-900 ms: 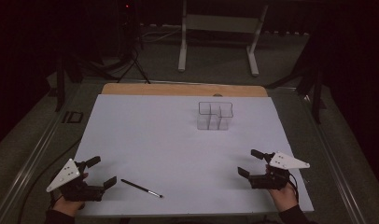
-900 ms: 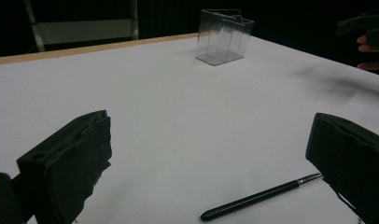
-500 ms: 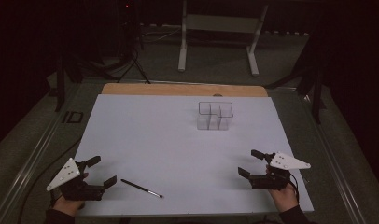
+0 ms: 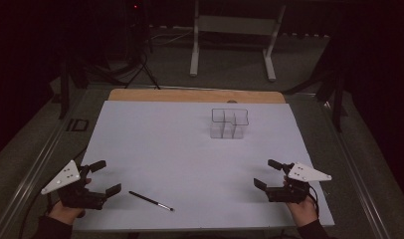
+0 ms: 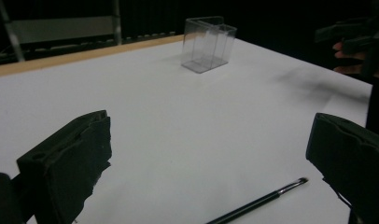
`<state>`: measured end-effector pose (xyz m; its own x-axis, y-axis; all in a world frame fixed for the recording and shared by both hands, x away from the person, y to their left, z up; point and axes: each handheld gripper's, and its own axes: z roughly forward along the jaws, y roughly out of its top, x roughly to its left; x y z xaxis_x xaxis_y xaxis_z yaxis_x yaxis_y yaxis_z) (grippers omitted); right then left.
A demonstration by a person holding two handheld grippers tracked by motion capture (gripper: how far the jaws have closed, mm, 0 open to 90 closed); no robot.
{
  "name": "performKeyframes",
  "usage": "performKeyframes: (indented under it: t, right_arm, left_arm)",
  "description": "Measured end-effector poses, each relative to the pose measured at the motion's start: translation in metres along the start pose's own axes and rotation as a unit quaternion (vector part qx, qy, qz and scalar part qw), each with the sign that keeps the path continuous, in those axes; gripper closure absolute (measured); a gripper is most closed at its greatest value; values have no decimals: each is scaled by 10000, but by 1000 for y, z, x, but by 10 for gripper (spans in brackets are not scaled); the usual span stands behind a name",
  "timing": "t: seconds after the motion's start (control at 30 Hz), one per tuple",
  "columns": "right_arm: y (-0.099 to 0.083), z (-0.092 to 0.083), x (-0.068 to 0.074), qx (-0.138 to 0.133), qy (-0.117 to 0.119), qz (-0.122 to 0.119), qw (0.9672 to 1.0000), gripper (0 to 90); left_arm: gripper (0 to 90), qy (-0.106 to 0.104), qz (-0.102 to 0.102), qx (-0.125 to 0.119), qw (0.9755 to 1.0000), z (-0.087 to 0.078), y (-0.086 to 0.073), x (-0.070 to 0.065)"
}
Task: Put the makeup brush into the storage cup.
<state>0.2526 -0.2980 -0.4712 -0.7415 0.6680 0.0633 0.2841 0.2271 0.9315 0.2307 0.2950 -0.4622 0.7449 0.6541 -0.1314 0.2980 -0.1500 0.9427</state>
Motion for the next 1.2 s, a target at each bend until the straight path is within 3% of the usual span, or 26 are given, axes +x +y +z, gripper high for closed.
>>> performKeyframes:
  t: [0.13,0.27,0.33,0.6,0.7,0.97,1.2]
  right_arm:
    - [0,0,0,6,8,16,10000,129]
    - [0,0,1,-13,3,-17,10000,128]
    - [1,0,1,-16,4,-15,10000,129]
    - [1,1,1,23,10,-46,10000,129]
    - [1,1,2,21,24,-41,10000,129]
    - [1,1,2,30,34,-33,10000,129]
    - [1,2,1,50,41,-42,10000,129]
  left_arm:
    - [13,-178,-92,62,9998,0,13,3]
    - [14,-260,-141,438,9986,3,20,6]
    - [14,-492,-283,686,9960,5,22,8]
    - [13,-537,101,848,9949,10,26,9]
    - [13,-572,311,999,9929,12,29,8]
    - [14,-911,543,1533,9825,25,35,10]
    - [14,-1124,866,2069,9680,37,40,10]
